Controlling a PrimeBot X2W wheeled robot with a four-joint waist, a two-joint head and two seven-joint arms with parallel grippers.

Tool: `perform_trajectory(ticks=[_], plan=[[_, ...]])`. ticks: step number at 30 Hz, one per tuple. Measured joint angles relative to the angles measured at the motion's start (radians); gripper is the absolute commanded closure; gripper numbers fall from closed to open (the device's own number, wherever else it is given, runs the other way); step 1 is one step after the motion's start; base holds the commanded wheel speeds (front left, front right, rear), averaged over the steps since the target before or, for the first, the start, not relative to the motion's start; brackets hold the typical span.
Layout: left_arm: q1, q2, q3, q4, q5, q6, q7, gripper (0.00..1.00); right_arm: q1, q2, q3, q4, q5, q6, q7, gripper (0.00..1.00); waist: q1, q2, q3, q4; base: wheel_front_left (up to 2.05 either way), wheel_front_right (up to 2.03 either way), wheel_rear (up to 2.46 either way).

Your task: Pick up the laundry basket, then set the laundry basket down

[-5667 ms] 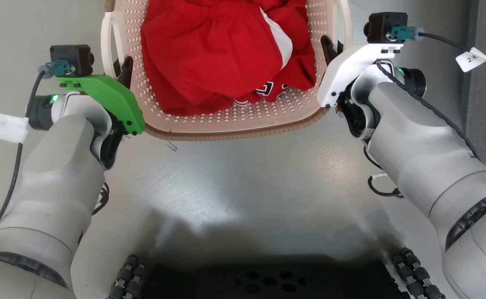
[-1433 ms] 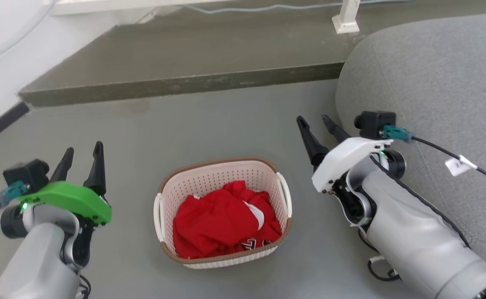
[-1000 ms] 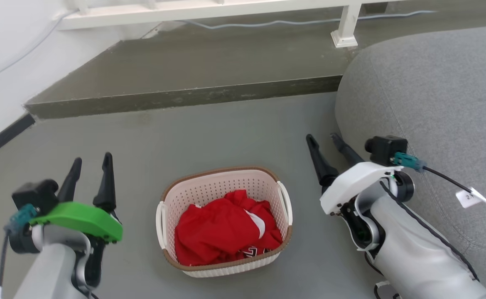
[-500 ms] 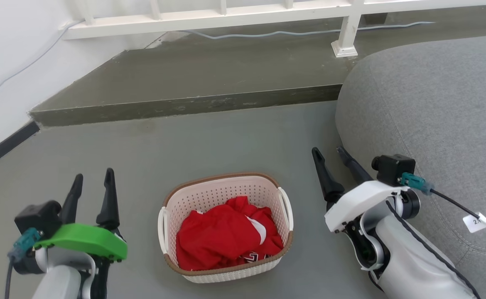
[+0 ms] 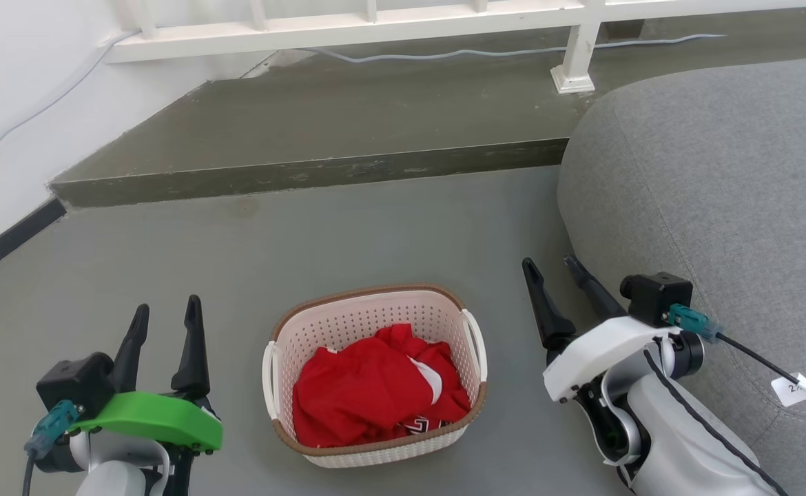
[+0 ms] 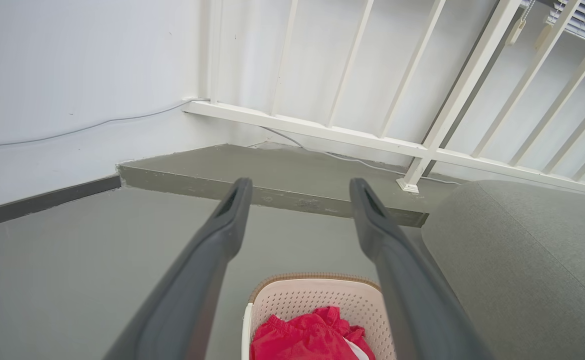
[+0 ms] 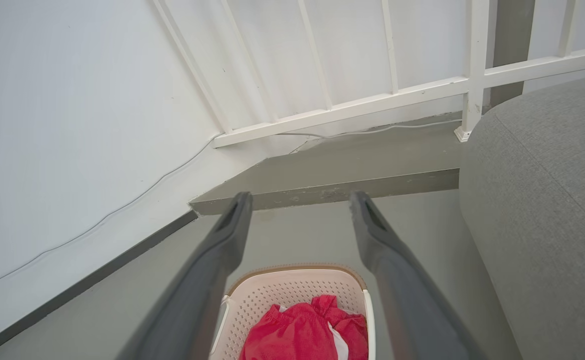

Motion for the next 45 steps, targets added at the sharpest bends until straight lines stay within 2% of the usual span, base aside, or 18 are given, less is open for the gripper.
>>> perform_trajectory(ticks=[39, 40, 45], plan=[[0.032, -0.045, 0.054, -0.024, 0.062, -0.044, 0.0, 0.0, 0.038, 0.031, -0.058, -0.019, -0.08, 0.035, 0.0, 0.0, 0.0, 0.0, 0.008, -0.002, 0.0, 0.0, 0.0], [0.032, -0.046, 0.054, -0.024, 0.062, -0.05, 0.0, 1.0, 0.039, 0.031, -0.06, -0.019, -0.082, 0.036, 0.0, 1.0, 0.0, 0.0, 0.008, -0.002, 0.0, 0.0, 0.0], [0.047, -0.064, 0.044, 0.028, 0.061, -0.051, 0.004, 1.0, 0.084, 0.031, -0.052, 0.024, -0.082, 0.034, 0.001, 1.0, 0.0, 0.0, 0.008, -0.002, 0.0, 0.0, 0.0]])
